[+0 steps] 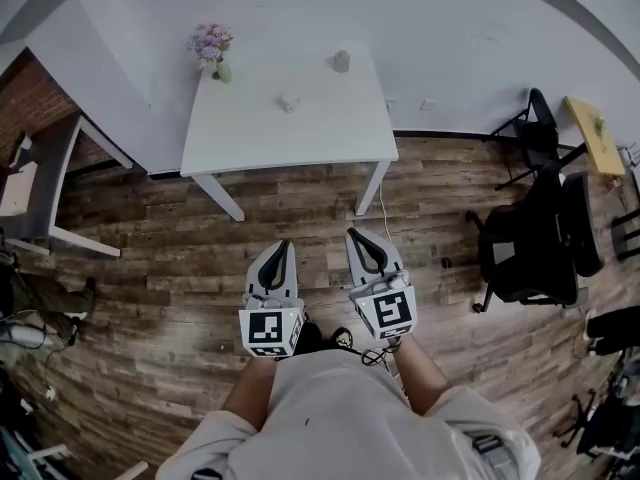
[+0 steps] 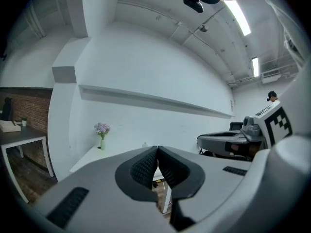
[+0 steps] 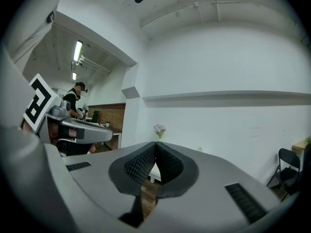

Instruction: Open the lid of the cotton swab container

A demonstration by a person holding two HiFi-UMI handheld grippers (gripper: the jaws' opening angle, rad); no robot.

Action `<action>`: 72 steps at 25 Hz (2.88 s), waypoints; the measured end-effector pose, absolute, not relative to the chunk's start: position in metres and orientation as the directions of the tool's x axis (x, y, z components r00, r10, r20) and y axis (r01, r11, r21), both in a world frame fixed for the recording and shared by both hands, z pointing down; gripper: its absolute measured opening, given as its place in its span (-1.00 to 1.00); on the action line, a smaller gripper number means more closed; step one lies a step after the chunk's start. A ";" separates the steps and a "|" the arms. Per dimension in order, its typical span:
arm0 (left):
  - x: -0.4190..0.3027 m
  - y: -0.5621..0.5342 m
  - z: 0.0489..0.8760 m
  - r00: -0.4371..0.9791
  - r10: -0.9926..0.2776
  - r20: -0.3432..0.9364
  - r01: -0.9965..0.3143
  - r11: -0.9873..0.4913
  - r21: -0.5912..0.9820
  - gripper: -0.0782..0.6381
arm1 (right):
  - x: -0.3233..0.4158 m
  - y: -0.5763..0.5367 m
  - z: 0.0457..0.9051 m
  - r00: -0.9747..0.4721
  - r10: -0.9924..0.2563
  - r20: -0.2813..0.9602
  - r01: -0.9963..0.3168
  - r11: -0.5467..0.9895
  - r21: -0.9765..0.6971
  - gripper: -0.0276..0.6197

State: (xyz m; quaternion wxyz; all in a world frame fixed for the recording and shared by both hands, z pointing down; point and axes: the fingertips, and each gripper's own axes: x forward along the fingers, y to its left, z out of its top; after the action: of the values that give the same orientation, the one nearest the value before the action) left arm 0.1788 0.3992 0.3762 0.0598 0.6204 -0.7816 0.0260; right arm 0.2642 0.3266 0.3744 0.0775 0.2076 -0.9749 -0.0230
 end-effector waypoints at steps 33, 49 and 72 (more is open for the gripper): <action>0.159 0.383 0.431 -0.063 -0.962 0.267 -0.994 0.086 0.075 -0.49 | 0.244 0.319 0.411 -0.885 -0.405 0.229 -0.401 0.914 0.066 -0.80; 0.091 0.375 0.454 -0.009 -0.955 0.296 -0.994 0.040 0.099 -0.44 | 0.205 0.306 0.432 -0.824 -0.470 0.316 -0.479 0.876 0.055 -0.73; 0.011 0.129 0.450 -0.046 -0.941 0.335 -0.994 0.075 0.073 -0.44 | 0.118 0.067 0.422 -0.884 -0.387 0.262 -0.396 0.918 0.022 -0.67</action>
State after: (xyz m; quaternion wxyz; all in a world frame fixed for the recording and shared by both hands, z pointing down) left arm 0.0112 0.1292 0.4498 0.1496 0.6741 -0.7178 0.0894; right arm 0.1183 0.0667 0.4216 0.1317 0.2017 -0.9704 0.0162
